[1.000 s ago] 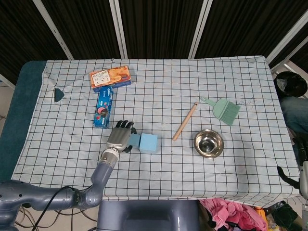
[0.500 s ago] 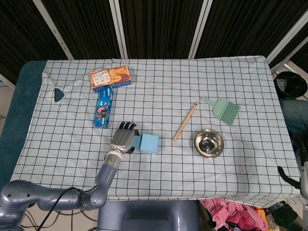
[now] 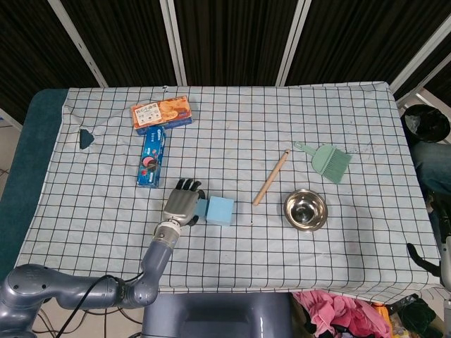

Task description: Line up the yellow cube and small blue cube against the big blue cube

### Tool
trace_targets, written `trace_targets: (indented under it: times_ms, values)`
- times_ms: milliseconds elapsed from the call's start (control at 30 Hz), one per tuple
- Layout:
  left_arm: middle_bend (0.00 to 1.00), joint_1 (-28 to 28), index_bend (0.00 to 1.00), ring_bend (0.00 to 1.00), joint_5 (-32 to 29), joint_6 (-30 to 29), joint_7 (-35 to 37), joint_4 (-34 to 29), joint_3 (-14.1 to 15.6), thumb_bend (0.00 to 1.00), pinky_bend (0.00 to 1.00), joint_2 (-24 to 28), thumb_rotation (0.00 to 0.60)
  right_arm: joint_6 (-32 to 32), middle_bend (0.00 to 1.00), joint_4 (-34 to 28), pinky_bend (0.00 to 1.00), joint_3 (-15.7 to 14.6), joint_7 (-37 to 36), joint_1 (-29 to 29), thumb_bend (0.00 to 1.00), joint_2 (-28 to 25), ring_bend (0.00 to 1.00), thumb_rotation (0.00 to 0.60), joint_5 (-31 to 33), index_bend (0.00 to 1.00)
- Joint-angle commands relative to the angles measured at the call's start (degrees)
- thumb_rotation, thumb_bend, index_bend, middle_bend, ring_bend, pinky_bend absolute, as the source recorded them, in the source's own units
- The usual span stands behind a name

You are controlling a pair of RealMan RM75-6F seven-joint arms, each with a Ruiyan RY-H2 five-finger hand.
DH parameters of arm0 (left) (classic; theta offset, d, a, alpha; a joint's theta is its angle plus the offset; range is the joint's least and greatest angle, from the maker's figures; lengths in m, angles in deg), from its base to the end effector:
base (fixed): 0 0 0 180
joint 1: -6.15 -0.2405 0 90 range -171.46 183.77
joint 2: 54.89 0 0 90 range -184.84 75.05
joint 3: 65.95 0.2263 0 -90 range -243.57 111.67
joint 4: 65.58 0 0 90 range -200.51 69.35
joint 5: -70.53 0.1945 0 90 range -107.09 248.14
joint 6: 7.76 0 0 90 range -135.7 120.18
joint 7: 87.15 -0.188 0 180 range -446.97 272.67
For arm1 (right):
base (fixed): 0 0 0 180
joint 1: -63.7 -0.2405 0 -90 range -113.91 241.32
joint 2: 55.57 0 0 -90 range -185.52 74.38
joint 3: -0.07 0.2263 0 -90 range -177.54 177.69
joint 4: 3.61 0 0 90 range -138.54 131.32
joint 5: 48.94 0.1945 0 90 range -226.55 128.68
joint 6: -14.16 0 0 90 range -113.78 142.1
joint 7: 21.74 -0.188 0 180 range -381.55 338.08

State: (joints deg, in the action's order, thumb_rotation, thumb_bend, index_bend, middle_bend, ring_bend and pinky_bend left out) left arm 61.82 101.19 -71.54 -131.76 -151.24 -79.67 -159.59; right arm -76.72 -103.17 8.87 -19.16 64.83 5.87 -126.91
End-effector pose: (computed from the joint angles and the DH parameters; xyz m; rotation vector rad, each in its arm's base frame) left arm -0.0587 0.3459 -0.0890 -1.8250 -1.0915 -0.7167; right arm -0.2878 -0.2060 0.2070 1.0969 -0.8920 0.9024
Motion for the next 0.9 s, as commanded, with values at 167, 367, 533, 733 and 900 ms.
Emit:
trace_targets:
  times_ms: [167,367,533,733,900]
  values:
    - [0.11,-0.1,0.28,0.00,0.2,-0.7,-0.7,0.1,0.2,0.25,0.00,-0.1,0.600,0.0,0.07,0.0,0.12,0.1,0.0,0.0,0.20,0.0,0.21,0.600,0.1,0.10]
    - [0.11,-0.1,0.23,0.00,0.2,-0.6,-1.2,-0.2,0.2,0.22,0.00,0.1,0.600,0.0,0.07,-0.1,0.12,0.1,0.2,0.0,0.20,0.1,0.21,0.600,0.2,0.10]
    - [0.10,-0.3,0.22,0.00,0.6,-1.2,-1.7,-1.3,0.4,0.21,0.00,0.8,0.600,-0.1,0.07,-0.2,0.12,0.2,0.2,0.1,0.20,0.0,0.21,0.600,0.3,0.10]
    - [0.10,-2.0,0.22,0.00,1.9,-5.3,-3.0,-5.3,1.0,0.21,0.00,5.1,0.600,-0.1,0.07,-0.1,0.12,0.2,0.0,0.2,0.20,-0.1,0.21,0.600,0.5,0.10]
    - [0.10,-4.2,0.27,0.00,2.7,-5.9,-1.8,-7.9,2.1,0.22,0.00,8.9,0.600,-0.2,0.07,-0.3,0.12,0.2,0.5,0.1,0.20,0.0,0.21,0.600,0.4,0.10]
